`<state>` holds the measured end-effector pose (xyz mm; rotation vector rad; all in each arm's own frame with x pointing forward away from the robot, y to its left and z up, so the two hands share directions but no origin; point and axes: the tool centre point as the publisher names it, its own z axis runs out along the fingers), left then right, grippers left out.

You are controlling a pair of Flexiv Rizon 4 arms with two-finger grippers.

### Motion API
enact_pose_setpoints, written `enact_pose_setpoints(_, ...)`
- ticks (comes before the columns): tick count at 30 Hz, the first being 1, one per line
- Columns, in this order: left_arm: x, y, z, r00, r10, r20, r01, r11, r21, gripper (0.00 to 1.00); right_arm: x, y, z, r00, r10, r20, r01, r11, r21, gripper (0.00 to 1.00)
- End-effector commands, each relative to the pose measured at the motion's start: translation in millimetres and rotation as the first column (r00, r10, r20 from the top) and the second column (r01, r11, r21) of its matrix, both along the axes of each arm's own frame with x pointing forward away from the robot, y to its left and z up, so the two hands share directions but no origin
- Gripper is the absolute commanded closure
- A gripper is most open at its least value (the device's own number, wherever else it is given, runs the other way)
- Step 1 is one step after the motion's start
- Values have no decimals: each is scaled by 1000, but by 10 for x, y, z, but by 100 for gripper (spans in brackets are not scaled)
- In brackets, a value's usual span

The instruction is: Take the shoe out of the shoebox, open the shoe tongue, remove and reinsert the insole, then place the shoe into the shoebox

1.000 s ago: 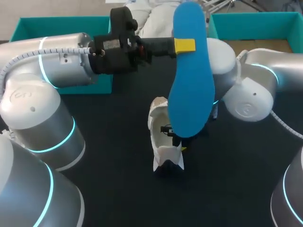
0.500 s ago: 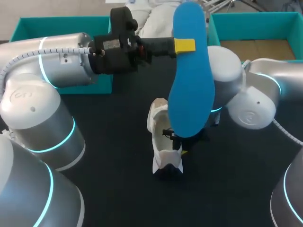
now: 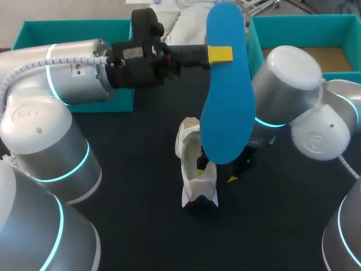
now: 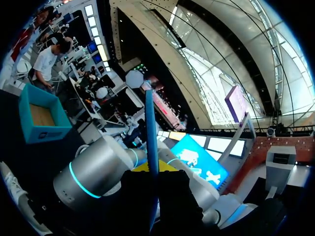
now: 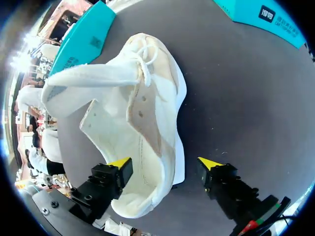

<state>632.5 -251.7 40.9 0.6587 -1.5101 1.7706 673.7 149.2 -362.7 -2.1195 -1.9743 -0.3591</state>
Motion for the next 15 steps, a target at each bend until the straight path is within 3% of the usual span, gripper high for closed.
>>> enact_pose_setpoints(1,-9,-13,-14,1000,3,0,-3,1000,-2,100,-49,-78,23,1000,-3,8,2,999,34,0)
enact_pose_setpoints(9,-9,-13,-14,1000,3,0,-3,1000,-2,100,-49,-78,23,1000,-3,8,2,999,34,0)
enact_pose_setpoints(15,-9,-13,-14,1000,3,0,-3,1000,-2,100,-35,-85,182,1000,-15,21,12,988,153,0)
